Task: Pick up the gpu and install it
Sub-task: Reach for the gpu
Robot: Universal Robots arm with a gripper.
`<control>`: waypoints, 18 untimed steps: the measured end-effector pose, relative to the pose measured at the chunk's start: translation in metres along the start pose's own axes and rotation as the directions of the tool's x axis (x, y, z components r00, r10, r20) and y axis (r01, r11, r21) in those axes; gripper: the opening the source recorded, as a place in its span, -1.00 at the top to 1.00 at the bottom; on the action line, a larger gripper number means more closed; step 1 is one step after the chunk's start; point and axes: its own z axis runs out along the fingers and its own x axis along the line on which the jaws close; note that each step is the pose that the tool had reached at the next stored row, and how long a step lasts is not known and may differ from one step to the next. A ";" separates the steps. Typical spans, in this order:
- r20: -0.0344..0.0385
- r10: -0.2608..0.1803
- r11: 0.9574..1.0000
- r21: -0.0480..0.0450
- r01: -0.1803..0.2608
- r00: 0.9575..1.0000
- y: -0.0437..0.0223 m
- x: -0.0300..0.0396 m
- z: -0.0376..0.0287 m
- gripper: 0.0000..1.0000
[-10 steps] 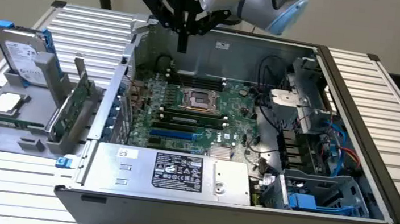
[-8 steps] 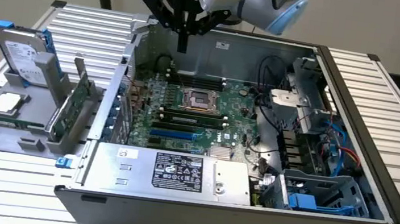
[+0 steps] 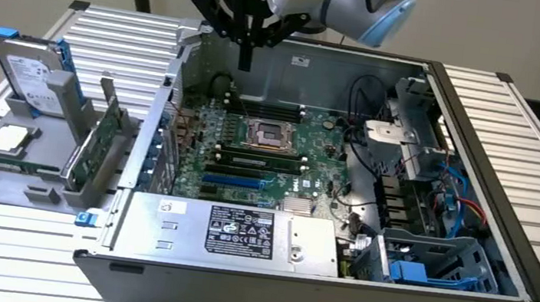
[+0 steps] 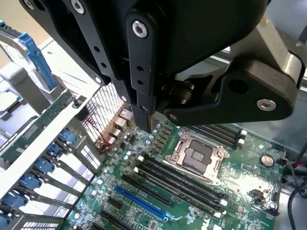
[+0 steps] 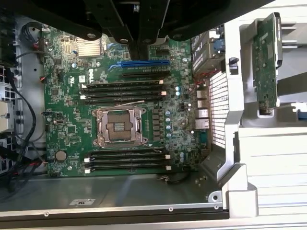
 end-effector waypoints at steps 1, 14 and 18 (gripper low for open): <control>0.000 0.000 1.000 0.000 0.000 1.000 0.0000 0.0005 0.0000 1.00; 0.000 -0.001 1.000 0.000 0.001 1.000 -0.0005 0.0070 -0.0001 1.00; 0.000 -0.002 1.000 0.000 0.002 1.000 -0.0008 0.0105 -0.0003 1.00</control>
